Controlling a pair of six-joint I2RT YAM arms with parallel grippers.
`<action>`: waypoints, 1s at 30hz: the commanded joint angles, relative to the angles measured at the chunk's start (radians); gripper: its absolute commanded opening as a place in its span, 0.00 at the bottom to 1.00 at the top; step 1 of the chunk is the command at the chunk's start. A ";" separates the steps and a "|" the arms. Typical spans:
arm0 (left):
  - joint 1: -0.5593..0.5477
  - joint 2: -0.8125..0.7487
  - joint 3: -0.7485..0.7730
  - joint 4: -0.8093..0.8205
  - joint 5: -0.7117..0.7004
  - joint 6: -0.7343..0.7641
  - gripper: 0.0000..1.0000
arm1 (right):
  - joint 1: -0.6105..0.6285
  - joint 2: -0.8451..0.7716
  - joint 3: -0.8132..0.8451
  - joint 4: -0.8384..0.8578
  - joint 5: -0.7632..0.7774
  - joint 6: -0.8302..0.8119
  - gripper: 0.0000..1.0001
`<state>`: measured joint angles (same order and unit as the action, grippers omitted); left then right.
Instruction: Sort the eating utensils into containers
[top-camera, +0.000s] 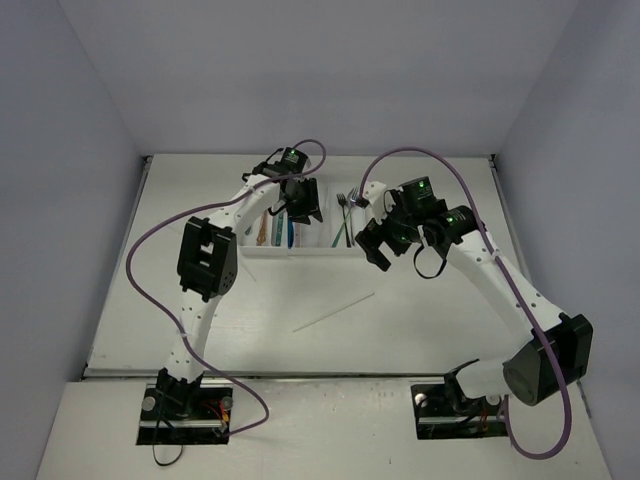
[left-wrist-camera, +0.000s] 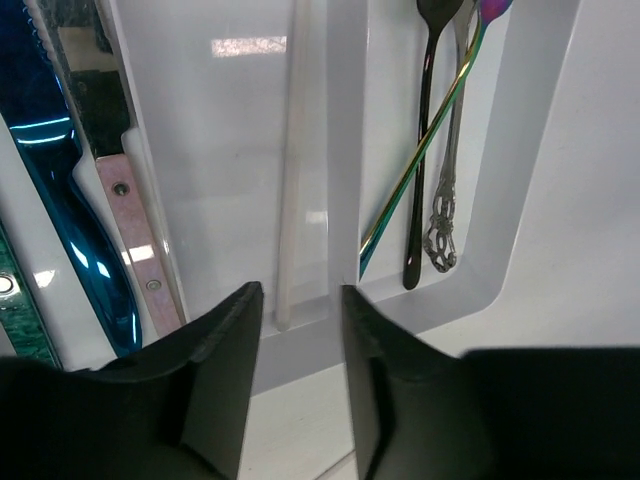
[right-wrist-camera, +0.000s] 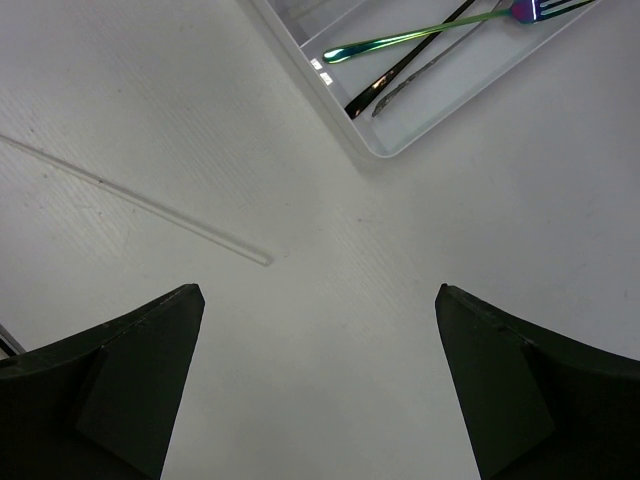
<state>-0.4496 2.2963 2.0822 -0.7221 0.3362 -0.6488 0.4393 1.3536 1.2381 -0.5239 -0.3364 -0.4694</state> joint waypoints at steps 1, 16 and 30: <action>-0.002 -0.078 0.097 0.011 0.012 0.014 0.43 | -0.002 0.011 0.028 0.028 0.034 -0.065 1.00; 0.294 -0.693 -0.278 0.206 0.155 0.252 0.90 | 0.279 -0.015 -0.143 0.008 0.164 -0.666 0.63; 0.514 -1.018 -0.600 0.132 0.192 0.433 0.91 | 0.368 0.403 -0.099 -0.051 0.142 -0.822 0.53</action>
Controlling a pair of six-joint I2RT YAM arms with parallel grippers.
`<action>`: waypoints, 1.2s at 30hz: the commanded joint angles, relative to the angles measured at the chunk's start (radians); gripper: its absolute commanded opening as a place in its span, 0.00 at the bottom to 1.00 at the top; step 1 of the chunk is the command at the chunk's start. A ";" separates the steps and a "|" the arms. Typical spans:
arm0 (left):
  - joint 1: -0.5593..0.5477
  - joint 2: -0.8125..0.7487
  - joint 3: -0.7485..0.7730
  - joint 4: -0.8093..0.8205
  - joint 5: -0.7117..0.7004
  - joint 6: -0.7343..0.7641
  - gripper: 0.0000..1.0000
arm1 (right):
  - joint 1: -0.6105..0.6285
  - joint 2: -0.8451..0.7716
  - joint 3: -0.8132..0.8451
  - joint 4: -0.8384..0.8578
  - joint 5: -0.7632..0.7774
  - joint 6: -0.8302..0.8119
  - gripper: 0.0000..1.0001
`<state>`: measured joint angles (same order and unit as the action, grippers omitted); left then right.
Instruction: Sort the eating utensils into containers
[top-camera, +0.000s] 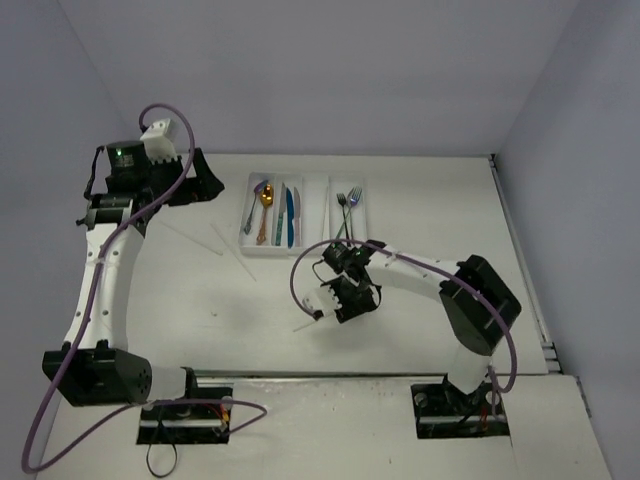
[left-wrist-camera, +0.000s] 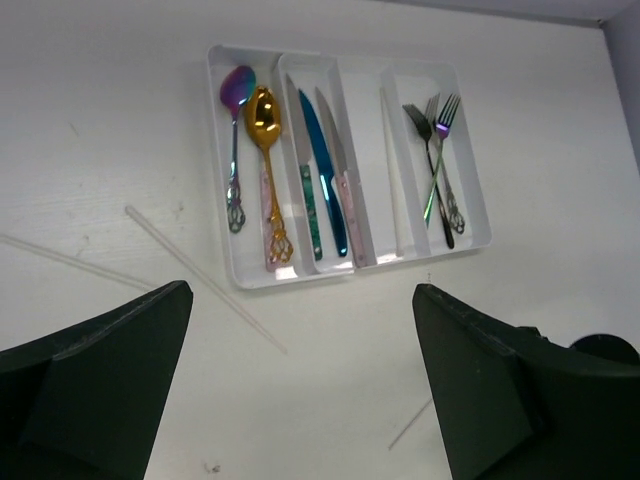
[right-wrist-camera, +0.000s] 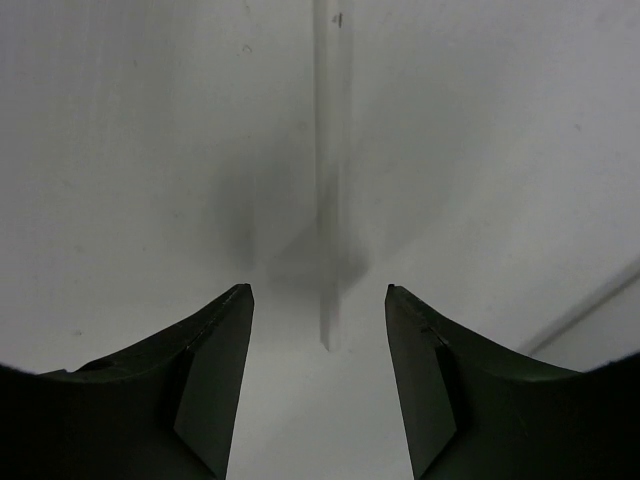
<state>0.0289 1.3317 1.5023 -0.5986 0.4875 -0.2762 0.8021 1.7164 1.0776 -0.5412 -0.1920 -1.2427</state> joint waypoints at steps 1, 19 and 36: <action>0.037 -0.062 -0.032 0.008 0.043 0.064 0.91 | 0.005 0.061 0.067 -0.034 -0.003 -0.049 0.53; 0.086 0.012 -0.008 0.006 0.050 0.033 0.91 | 0.041 0.177 0.031 -0.069 -0.047 -0.034 0.00; 0.143 -0.024 -0.022 0.081 -0.140 -0.132 0.91 | -0.134 -0.008 0.450 -0.140 -0.342 0.443 0.00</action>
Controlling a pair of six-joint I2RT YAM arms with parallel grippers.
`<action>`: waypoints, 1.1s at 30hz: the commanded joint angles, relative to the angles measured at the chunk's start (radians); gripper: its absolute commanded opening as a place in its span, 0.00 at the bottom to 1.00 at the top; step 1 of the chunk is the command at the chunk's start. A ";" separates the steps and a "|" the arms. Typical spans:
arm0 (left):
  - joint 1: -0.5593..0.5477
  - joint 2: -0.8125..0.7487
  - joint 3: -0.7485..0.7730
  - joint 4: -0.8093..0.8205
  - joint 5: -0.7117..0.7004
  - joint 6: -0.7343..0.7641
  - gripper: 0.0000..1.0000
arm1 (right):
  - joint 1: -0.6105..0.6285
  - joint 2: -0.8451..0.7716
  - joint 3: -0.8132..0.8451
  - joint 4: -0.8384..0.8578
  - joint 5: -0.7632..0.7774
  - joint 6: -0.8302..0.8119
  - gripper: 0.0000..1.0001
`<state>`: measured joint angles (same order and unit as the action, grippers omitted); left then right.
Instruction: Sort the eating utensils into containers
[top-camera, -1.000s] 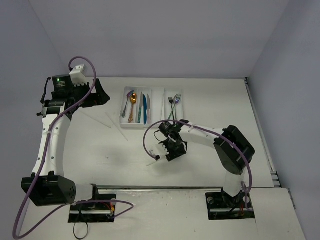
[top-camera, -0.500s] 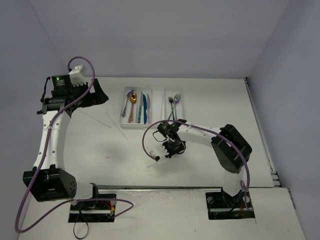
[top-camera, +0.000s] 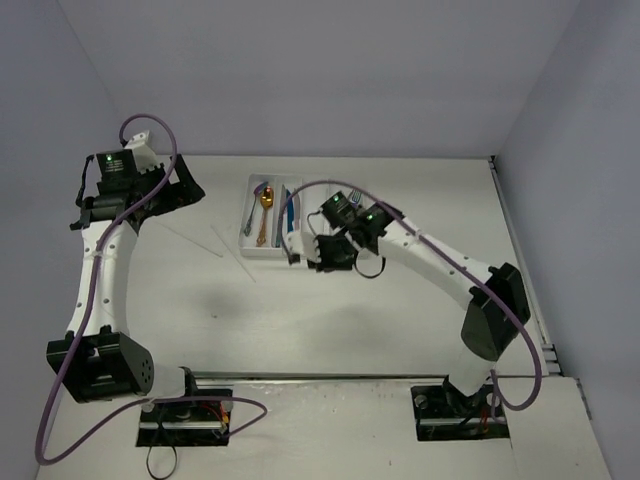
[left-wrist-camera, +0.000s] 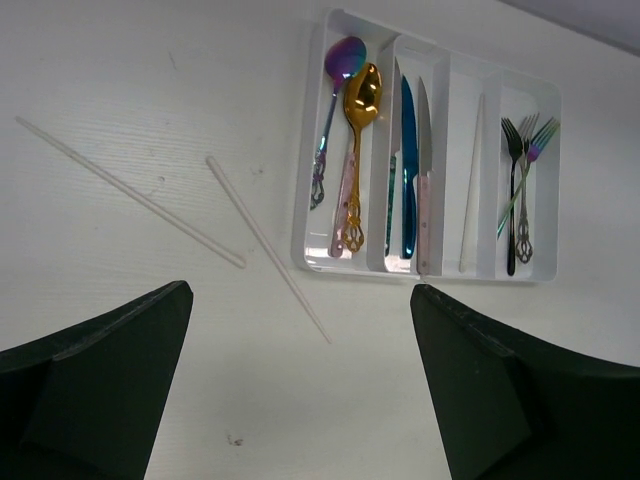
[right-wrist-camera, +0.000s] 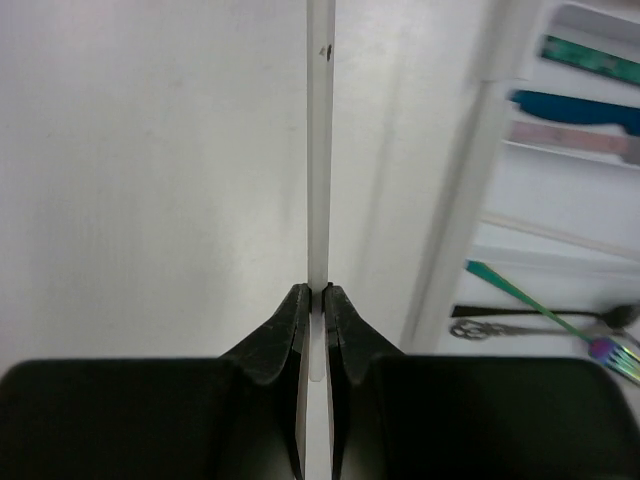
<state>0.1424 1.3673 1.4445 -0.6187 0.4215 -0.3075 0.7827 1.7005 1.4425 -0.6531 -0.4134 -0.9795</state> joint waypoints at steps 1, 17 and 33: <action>0.032 -0.064 0.031 0.111 -0.092 -0.114 0.91 | -0.136 0.024 0.107 -0.026 -0.140 0.231 0.00; 0.039 -0.094 -0.044 0.140 -0.118 -0.137 0.91 | -0.244 0.246 0.261 0.393 -0.097 1.189 0.00; 0.037 -0.114 -0.128 0.173 -0.127 -0.155 0.91 | -0.285 0.423 0.328 0.461 0.198 1.539 0.00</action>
<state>0.1761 1.3026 1.3098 -0.5171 0.3104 -0.4580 0.5114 2.0670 1.7099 -0.2328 -0.2609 0.4920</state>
